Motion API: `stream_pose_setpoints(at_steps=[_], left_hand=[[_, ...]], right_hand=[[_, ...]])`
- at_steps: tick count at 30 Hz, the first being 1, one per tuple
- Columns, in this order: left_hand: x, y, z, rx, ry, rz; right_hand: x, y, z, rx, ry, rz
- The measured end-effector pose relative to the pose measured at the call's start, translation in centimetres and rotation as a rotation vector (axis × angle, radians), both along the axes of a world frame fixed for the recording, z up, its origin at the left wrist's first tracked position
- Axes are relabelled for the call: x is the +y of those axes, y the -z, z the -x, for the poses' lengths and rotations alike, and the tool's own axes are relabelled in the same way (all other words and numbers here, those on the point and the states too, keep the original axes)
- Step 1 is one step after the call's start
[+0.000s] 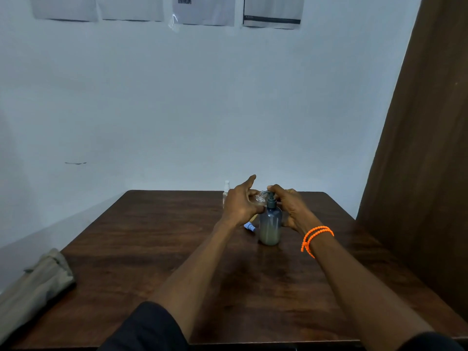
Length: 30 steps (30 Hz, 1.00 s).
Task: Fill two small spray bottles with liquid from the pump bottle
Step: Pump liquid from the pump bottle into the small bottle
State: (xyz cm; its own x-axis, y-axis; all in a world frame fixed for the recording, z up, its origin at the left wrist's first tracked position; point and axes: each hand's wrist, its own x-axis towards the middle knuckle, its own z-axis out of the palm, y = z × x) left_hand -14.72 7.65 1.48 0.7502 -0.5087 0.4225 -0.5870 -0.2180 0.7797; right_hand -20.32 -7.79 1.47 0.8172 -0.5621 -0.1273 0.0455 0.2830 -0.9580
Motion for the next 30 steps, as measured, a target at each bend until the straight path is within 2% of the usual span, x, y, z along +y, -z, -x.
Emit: stream_pose_setpoints(at_steps=[7, 15, 30], left_hand=[[0.0, 0.3, -0.1, 0.027, 0.003, 0.016], [-0.1, -0.2, -0.3, 0.006, 0.014, 0.011], [-0.1, 0.7, -0.9, 0.025, 0.041, 0.056]], right_hand=[[0.5, 0.3, 0.0, -0.044, -0.009, 0.023], [-0.5, -0.2, -0.2, 0.011, -0.047, 0.023], [-0.2, 1.5, -1.2, -0.097, 0.046, 0.031]])
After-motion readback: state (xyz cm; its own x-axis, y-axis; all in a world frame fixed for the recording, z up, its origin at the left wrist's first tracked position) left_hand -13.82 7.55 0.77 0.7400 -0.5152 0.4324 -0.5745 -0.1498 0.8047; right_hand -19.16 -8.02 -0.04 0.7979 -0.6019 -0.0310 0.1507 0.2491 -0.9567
